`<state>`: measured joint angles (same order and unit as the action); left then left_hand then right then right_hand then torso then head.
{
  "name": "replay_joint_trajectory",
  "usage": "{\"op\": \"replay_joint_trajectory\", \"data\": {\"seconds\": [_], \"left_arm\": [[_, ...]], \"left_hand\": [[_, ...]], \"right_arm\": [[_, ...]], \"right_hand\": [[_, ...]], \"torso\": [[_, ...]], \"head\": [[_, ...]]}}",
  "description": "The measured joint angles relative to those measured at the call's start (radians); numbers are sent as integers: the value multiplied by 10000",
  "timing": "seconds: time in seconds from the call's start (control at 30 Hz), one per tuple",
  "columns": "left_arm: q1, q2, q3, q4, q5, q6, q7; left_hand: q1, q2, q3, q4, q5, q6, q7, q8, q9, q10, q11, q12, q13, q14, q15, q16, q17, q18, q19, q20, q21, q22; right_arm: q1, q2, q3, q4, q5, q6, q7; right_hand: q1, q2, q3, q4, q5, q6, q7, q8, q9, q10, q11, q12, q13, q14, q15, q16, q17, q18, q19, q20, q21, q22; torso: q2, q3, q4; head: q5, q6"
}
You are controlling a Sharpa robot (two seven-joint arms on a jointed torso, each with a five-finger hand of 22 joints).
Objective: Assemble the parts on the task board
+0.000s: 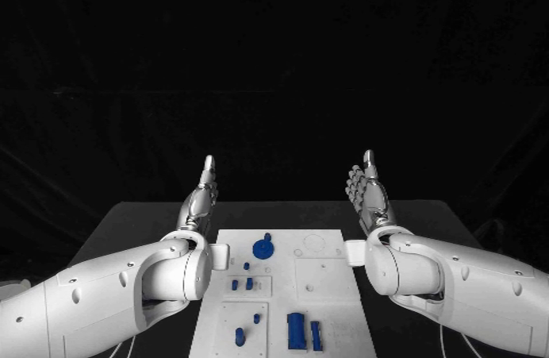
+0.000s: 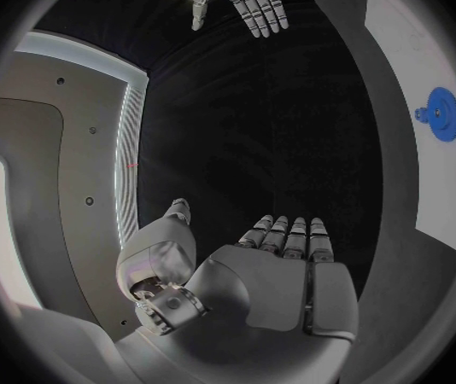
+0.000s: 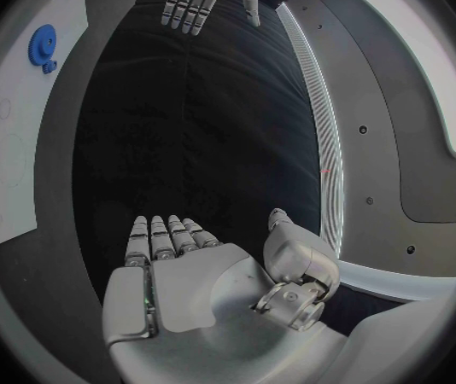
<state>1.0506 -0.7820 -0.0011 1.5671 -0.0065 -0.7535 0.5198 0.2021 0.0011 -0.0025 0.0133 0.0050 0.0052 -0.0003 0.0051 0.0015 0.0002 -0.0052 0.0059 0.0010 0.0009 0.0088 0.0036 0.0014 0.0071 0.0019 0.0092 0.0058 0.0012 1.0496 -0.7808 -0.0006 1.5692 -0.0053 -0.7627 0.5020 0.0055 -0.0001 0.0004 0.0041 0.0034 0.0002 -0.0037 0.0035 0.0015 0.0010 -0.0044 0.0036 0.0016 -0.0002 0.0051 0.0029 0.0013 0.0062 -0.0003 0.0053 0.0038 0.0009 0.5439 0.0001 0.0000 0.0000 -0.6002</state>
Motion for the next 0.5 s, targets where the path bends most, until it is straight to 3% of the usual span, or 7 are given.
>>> {"op": "replay_joint_trajectory", "data": {"seconds": [0.2, 0.33, 0.5], "left_arm": [[0, 0, 0, 1, 42, -72, -32], [-1, 1, 0, 2, 57, -93, -44], [-1, 1, 0, 2, 69, -109, -54]], "left_hand": [[-411, 13, 2, -58, 0, 0, 0, 0, 2, -4, 3, 0, 1, 0, 0, 0, 1, -1, 4, -4, 0, 1], [-1809, -8, 31, -86, 1, 0, 0, 0, 0, -4, 3, 0, 2, 0, 1, 0, 1, -1, -32, -40, 0, 1], [-1944, -10, 31, -86, 1, 0, 0, 0, -5, -4, 3, 0, 3, 0, 0, 0, 2, -2, -32, -40, 1, 1]], "right_arm": [[0, 0, 0, 0, 61, -56, 17], [0, 0, 0, 0, 83, -75, 23], [0, 0, 0, 0, 97, -88, 28]], "right_hand": [[0, 0, 0, 0, 0, 0, 0, 0, 2, 0, 0, 0, -1, 0, 0, 0, -4, 1, 0, 0, 0, 0], [0, 0, 0, 1, 1, 0, 0, 0, -1, 0, 0, 0, -5, 0, 0, 0, -4, 1, 0, 0, 1, 1], [0, 0, 0, 1, 1, 0, 0, 0, -6, 0, 0, 0, -8, 0, 0, 0, -4, 2, 0, 0, 1, 3]], "torso": [[3, 0, 0], [3, 0, 0], [3, 0, 0]], "head": [[0, 2], [0, 2], [-1, 2]]}}
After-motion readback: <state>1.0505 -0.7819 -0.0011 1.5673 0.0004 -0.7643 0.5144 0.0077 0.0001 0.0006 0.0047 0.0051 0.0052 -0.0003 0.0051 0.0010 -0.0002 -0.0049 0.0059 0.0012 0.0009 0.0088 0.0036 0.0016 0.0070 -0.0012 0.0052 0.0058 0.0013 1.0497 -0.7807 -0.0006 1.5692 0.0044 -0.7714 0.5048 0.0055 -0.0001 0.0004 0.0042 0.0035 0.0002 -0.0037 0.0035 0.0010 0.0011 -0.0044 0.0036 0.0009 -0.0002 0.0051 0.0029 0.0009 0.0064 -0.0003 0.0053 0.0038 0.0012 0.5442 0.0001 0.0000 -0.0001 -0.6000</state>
